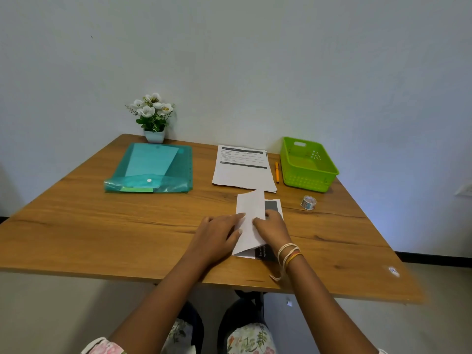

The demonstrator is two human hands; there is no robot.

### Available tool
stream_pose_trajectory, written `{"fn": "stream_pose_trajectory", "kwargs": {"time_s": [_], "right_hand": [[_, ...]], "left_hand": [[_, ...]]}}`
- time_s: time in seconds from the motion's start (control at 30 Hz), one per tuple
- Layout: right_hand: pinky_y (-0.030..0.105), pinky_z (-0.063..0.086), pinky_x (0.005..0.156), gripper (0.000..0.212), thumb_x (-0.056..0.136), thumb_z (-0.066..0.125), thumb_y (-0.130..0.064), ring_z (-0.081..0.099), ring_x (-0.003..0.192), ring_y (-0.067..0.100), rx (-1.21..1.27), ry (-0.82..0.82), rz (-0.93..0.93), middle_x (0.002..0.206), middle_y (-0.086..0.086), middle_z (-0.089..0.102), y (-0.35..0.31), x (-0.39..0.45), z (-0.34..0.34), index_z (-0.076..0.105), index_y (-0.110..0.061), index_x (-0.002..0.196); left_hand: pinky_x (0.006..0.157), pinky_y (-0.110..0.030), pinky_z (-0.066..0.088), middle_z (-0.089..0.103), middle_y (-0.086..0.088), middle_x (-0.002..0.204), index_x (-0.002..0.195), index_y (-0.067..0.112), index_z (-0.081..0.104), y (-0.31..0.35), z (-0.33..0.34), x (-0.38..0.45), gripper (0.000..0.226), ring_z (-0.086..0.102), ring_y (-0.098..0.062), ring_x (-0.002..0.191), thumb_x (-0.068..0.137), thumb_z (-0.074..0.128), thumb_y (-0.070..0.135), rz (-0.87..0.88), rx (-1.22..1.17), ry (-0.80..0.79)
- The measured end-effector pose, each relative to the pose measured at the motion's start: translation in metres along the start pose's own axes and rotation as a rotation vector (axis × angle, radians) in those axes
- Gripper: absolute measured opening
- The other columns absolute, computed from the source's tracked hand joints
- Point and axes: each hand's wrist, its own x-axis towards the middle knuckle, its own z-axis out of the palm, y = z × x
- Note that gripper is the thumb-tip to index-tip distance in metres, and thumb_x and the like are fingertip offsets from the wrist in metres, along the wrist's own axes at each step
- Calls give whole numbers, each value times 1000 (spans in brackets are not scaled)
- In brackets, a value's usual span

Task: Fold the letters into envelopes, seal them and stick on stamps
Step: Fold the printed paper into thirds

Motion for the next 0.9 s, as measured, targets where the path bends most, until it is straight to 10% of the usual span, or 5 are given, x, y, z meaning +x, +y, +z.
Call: {"fn": "stream_pose_trajectory", "kwargs": {"time_s": [0.4,0.57,0.9], "right_hand": [[39,53,90,36,93,51,-5,59,106,26,172,52,68,127,13,58,3,-3,0,53,-8,129],[25,45,89,43,94,56,-16,53,121,24,-124,-16,-85,138,7,52,7,-10,6,45,-12,135],[38,38,105,58,93,43,-55,35,131,23,-661,22,-244,144,5,39,12,-18,19,44,-18,137]], "left_hand": [[96,-32,45,61,5,125,138,26,44,-2,-3,2,43,56,-10,110,98,41,43,-172,-143,57],[80,-17,46,62,5,125,135,28,50,-7,-7,8,43,55,-5,105,93,59,27,-335,-369,72],[68,-8,44,68,11,84,116,23,67,-10,-8,10,27,64,-4,79,89,65,17,-363,-481,163]]}}
